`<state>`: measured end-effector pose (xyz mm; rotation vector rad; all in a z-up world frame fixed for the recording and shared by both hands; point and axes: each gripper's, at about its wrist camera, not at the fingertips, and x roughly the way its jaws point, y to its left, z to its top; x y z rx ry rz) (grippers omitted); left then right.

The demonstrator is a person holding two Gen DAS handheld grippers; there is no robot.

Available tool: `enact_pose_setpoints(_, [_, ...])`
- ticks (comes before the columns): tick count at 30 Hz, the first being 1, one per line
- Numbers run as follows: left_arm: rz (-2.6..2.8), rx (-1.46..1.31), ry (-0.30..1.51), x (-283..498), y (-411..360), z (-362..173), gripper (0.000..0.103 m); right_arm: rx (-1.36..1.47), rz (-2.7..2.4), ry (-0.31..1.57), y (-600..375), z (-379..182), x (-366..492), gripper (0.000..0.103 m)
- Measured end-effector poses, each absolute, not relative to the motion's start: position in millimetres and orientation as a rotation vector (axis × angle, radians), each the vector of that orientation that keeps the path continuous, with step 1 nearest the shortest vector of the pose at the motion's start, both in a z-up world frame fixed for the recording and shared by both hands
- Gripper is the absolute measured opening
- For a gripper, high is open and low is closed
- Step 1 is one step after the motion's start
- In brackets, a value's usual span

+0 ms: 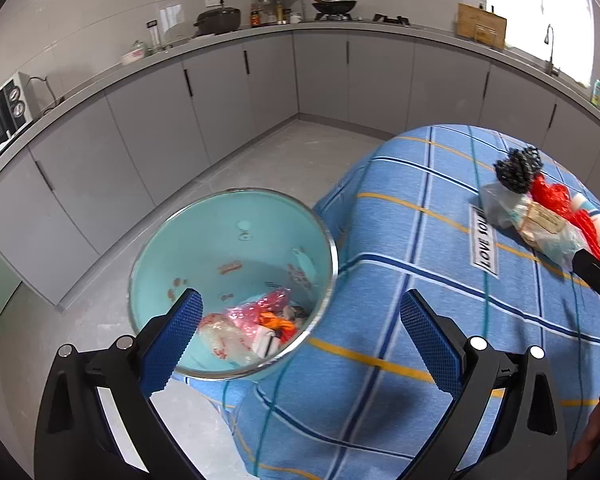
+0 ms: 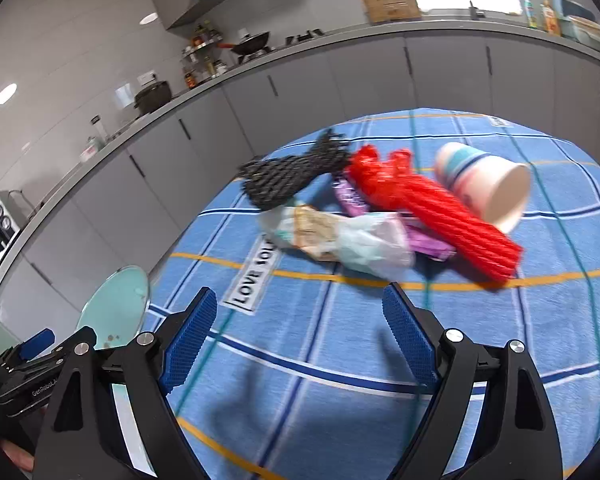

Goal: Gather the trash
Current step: 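Move both tools back over the remaining trash on the table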

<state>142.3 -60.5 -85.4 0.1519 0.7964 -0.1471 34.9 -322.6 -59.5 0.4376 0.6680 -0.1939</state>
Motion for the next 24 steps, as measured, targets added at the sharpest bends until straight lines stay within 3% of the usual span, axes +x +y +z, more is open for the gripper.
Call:
enact_pose_setpoints(20, [-0.322,0.201,0.839,129.7,-133.0,-102.2,0.097,0.469,-0.332,0.654,-376.8,-64.5,-5.1,0.084])
enact_pose_setpoints(24, [-0.339,0.216,0.817,134.4,-142.7,-97.4,0.097,0.464,-0.328,0.641,-384.4,-59.9,-4.3,0.078])
